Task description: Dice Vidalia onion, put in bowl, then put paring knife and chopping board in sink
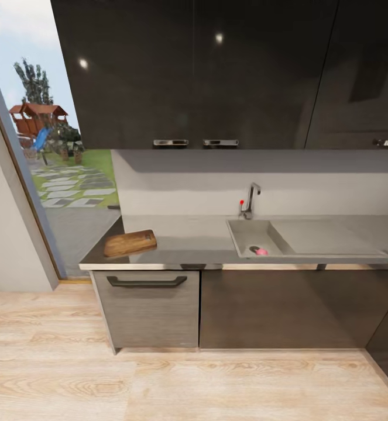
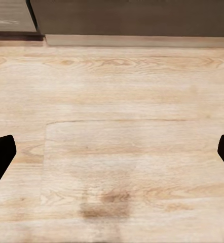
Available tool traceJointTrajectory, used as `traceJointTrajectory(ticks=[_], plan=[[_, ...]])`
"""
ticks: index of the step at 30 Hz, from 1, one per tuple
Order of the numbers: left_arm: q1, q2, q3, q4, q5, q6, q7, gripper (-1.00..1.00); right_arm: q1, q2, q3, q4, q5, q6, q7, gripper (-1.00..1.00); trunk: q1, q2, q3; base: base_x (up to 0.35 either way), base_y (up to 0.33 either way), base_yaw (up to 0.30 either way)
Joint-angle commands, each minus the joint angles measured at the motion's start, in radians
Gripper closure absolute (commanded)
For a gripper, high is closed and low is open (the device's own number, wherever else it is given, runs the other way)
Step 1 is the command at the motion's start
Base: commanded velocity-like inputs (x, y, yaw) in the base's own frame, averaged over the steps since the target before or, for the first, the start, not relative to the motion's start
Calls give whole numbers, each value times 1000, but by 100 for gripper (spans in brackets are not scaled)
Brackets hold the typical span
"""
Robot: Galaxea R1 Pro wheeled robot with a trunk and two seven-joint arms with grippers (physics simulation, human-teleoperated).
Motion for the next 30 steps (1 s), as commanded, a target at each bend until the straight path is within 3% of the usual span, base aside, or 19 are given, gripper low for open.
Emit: traceJointTrajectory(ticks=[1,30], plan=[[0,0,1,-1,1,0,-1,-100,0,0,1,0,1,-2,-3,-100,-4,6,2,0,0,0],[0,0,1,1,1,0,0,-100,0,1,2,1,1,-2,-3,-100,-115,209,93,0,0,0]])
